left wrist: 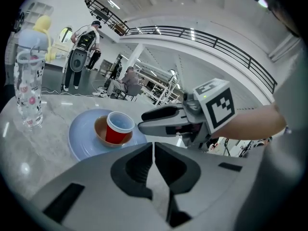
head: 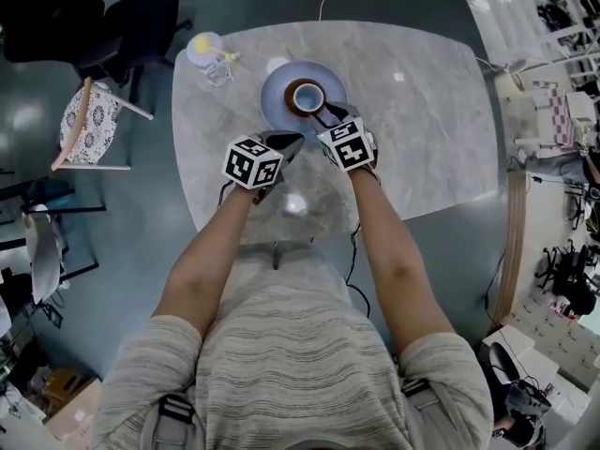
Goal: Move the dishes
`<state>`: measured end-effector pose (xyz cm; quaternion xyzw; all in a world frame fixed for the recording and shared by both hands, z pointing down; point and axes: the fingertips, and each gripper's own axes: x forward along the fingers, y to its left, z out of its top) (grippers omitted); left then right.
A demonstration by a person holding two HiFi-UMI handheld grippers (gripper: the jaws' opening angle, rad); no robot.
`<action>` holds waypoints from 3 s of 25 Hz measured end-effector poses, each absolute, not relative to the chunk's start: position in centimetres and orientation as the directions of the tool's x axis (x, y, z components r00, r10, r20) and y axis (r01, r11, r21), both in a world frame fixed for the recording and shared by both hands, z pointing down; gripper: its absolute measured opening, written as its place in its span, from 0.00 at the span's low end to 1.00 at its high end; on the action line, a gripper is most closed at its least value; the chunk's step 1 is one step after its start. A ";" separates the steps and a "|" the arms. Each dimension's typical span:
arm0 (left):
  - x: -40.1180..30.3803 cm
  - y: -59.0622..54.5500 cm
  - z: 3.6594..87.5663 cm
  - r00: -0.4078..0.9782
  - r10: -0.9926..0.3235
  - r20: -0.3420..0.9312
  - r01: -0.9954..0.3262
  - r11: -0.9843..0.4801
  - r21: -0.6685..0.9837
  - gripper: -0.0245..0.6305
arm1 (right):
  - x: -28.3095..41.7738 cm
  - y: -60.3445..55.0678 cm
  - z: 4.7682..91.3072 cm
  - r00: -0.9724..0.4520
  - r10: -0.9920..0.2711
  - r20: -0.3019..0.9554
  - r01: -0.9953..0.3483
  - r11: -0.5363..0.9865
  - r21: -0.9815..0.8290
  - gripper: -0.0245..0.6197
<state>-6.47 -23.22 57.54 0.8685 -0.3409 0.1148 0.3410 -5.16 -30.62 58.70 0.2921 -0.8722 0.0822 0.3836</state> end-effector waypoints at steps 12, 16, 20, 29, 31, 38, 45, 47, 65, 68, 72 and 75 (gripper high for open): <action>-5.4 -23.1 54.0 0.748 -0.557 0.362 -0.662 -0.579 0.476 0.07 | -4.5 -25.8 54.3 -0.734 -0.469 0.491 -0.639 0.721 -0.268 0.20; -5.4 -22.3 52.6 0.758 -0.569 0.319 -0.648 -0.600 0.469 0.07 | -4.0 -23.6 52.4 -0.777 -0.479 0.408 -0.611 0.728 -0.311 0.09; -5.3 -21.3 51.0 0.773 -0.572 0.273 -0.627 -0.625 0.465 0.07 | -3.3 -21.8 50.5 -0.804 -0.491 0.335 -0.588 0.740 -0.326 0.07; -4.4 -19.8 47.4 0.770 -0.611 0.182 -0.623 -0.661 0.419 0.07 | -1.1 -19.7 47.2 -0.801 -0.548 0.239 -0.598 0.718 -0.357 0.07; -4.1 -19.6 46.8 0.775 -0.608 0.173 -0.619 -0.675 0.402 0.07 | -1.2 -19.4 46.8 -0.803 -0.549 0.231 -0.595 0.720 -0.357 0.07; -3.7 -18.3 45.0 0.788 -0.597 0.152 -0.605 -0.703 0.375 0.07 | -1.1 -17.8 45.1 -0.815 -0.544 0.201 -0.578 0.736 -0.352 0.07; -3.5 -16.8 44.8 0.801 -0.577 0.159 -0.590 -0.720 0.365 0.07 | -0.6 -16.3 45.1 -0.815 -0.541 0.205 -0.578 0.738 -0.348 0.07; -3.2 -16.1 44.8 0.810 -0.563 0.161 -0.579 -0.727 0.368 0.07 | -0.5 -16.0 45.2 -0.816 -0.538 0.211 -0.577 0.740 -0.347 0.07; -4.2 -15.2 44.7 0.815 -0.552 0.178 -0.572 -0.719 0.394 0.07 | -1.3 -15.1 45.0 -0.817 -0.522 0.246 -0.576 0.757 -0.307 0.06; -4.4 -15.1 45.1 0.815 -0.549 0.185 -0.573 -0.715 0.402 0.07 | -1.5 -14.9 45.3 -0.817 -0.517 0.256 -0.575 0.758 -0.308 0.06; -4.9 -15.0 45.3 0.817 -0.546 0.186 -0.570 -0.713 0.409 0.07 | -2.1 -14.9 45.5 -0.820 -0.510 0.259 -0.571 0.760 -0.309 0.06; -5.3 -14.9 45.2 0.817 -0.547 0.182 -0.569 -0.713 0.409 0.07 | -2.6 -14.8 45.5 -0.820 -0.509 0.261 -0.570 0.763 -0.305 0.06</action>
